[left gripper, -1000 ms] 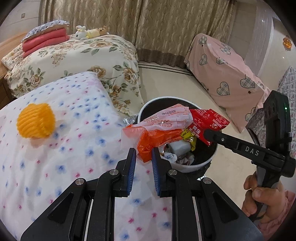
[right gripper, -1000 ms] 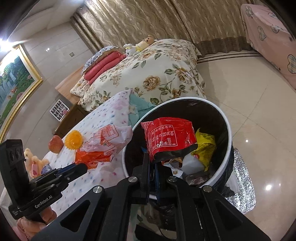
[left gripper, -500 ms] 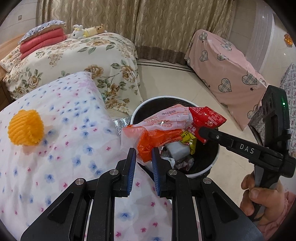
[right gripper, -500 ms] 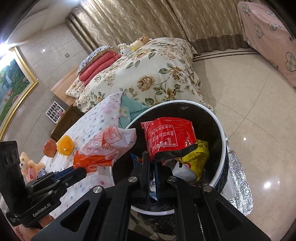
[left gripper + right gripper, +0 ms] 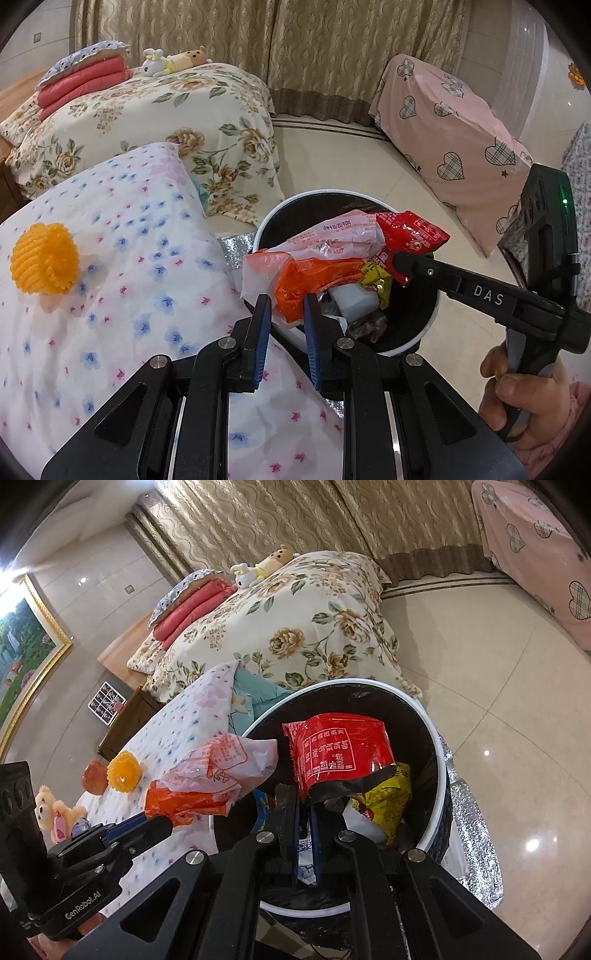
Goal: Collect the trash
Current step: 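Open both tools over the bin to drop the red packet and pink wrapper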
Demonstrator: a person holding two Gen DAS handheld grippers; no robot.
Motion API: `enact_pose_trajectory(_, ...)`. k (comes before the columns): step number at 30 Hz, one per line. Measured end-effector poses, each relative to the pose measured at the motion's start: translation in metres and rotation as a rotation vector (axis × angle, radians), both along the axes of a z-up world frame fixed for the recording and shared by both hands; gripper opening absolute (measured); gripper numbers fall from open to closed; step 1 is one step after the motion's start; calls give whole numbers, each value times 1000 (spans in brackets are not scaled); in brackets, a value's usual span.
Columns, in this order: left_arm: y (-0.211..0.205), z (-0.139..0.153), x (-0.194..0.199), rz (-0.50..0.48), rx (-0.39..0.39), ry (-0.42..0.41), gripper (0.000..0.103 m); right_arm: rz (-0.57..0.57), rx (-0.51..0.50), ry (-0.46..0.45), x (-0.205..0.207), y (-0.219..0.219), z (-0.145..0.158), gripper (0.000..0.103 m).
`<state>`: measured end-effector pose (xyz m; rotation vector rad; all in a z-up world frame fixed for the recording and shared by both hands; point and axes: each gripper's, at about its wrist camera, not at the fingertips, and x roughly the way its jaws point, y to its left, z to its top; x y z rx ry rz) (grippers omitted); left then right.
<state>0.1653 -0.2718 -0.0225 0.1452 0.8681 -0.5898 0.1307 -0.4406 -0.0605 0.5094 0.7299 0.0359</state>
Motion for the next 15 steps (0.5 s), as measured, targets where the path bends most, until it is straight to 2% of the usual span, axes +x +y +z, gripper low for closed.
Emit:
enact_pose_trajectory(6,0,0,3,14,-4,9,20,-4,5,7,2,-2,-2,9)
enact_pose_trajectory(8,0,1,3,18,-8,5,25,-6,8,12,3,-3,-3,13)
enact_pose_trajectory(10,2,3,1,17,-15,4,33,-12,25,19,2,-5,-4,30)
enact_pose_trajectory(11,4,4,0,22,-18,0,39,-15,29,16,2,-6,-3,51)
enact_pose_trajectory(12,6,5,-1,26,-22,-2,41,-24,31,11,0,-6,-3,65)
enact_pose_trajectory(15,15,8,-2,47,-39,-5,46,-27,35,4,-3,-4,1,68)
